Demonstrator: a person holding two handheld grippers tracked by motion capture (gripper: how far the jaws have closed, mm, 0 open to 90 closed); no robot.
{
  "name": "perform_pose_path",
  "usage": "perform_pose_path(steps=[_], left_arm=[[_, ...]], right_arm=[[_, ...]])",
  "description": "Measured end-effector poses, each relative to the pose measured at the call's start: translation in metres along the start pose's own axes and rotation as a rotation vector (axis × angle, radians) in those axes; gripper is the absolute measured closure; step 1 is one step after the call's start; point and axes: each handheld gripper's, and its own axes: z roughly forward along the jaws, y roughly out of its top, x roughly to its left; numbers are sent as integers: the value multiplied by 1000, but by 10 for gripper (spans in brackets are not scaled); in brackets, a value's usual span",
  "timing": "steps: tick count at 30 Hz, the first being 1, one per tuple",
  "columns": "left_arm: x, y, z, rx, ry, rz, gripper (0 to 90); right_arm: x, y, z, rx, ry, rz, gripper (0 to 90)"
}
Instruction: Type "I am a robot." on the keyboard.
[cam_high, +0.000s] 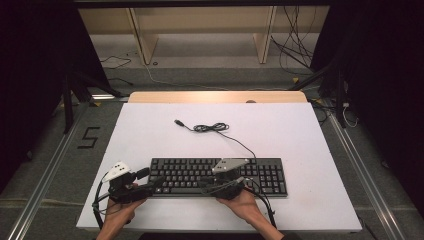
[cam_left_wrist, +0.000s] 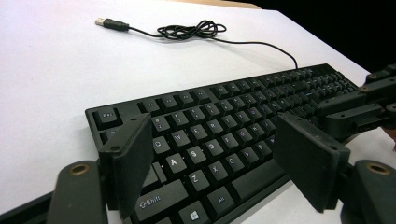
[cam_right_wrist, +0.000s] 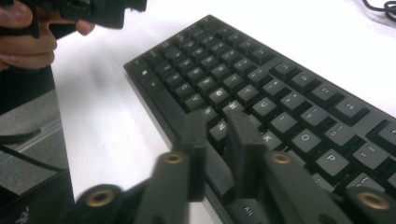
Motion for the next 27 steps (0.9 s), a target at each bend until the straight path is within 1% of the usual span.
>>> perform_pose_path(steps=[5, 14, 16, 27], left_arm=[[0, 0, 0, 0, 0, -1, 283], [0, 0, 0, 0, -1, 0, 282], [0, 0, 0, 0, -1, 0, 281], [0, 0, 0, 2, -2, 2, 281]], right_arm=[[3, -2, 4, 23, 1, -14, 900], [5, -4, 10, 56, -7, -33, 900], [4, -5, 13, 67, -15, -37, 900], [4, -8, 21, 101, -37, -41, 900]])
